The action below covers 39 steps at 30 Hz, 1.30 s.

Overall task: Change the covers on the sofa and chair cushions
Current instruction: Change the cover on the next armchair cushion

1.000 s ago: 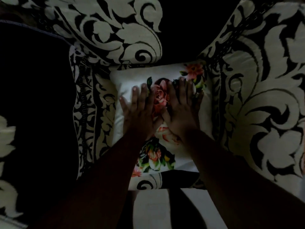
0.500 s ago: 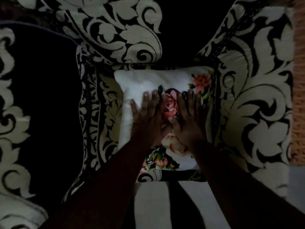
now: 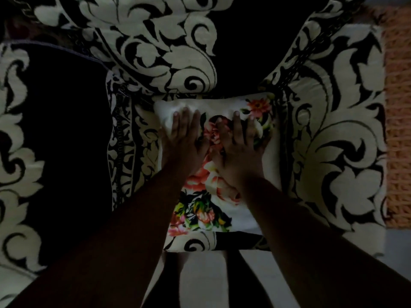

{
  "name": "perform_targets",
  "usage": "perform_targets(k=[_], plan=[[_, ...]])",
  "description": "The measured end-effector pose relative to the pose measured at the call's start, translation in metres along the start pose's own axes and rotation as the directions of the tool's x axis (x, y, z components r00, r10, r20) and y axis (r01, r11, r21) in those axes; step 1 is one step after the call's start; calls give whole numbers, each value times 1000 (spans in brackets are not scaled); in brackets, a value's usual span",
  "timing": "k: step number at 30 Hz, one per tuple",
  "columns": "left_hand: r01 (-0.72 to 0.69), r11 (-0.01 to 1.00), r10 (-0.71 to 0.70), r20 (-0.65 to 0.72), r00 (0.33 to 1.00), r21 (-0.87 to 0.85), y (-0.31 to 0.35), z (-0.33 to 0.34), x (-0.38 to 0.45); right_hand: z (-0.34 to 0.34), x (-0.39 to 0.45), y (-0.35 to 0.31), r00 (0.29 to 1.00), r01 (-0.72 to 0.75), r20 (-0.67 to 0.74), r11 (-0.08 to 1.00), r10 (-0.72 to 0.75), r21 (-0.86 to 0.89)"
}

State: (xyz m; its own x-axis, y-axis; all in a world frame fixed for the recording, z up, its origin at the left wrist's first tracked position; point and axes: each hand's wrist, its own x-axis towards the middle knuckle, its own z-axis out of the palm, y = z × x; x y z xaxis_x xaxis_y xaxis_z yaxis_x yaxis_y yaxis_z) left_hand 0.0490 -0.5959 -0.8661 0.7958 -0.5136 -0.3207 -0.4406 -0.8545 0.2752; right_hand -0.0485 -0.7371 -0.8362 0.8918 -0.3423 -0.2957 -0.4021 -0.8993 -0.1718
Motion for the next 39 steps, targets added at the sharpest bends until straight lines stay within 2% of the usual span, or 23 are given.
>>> perform_targets(k=[5,10,14,17,20,24,28,33,36,39], plan=[[3,999,-5,-41,999,-44,-32,15,10,16,17,-30,1000,-6,-11,999,6,-31],[26,999,-28,-67,997,-28,-53,23,19,24,42,-42,998,61,-12,997,-61,-42],[20,999,-23,-81,996,-37,-16,11,6,14,15,-6,998,66,-16,997,-66,33],[-14,999,19,-170,985,33,19,-1,-24,4,-31,15,999,32,-47,996,-28,80],[-2,1000,7,-272,962,19,37,-6,-58,4,-60,19,997,-39,-64,994,46,106],[-25,998,36,-213,976,53,39,5,-88,12,-62,14,995,-96,-28,987,101,125],[58,994,-40,-179,983,98,19,22,-39,28,-9,7,995,-99,-19,994,100,54],[116,989,-97,-188,977,92,5,39,19,49,60,7,992,-75,-97,996,79,46],[117,991,-102,-200,974,60,1,37,45,49,84,7,989,-75,-121,996,79,38],[87,994,-73,-196,978,60,2,30,35,42,73,6,992,-71,-97,996,77,59]])
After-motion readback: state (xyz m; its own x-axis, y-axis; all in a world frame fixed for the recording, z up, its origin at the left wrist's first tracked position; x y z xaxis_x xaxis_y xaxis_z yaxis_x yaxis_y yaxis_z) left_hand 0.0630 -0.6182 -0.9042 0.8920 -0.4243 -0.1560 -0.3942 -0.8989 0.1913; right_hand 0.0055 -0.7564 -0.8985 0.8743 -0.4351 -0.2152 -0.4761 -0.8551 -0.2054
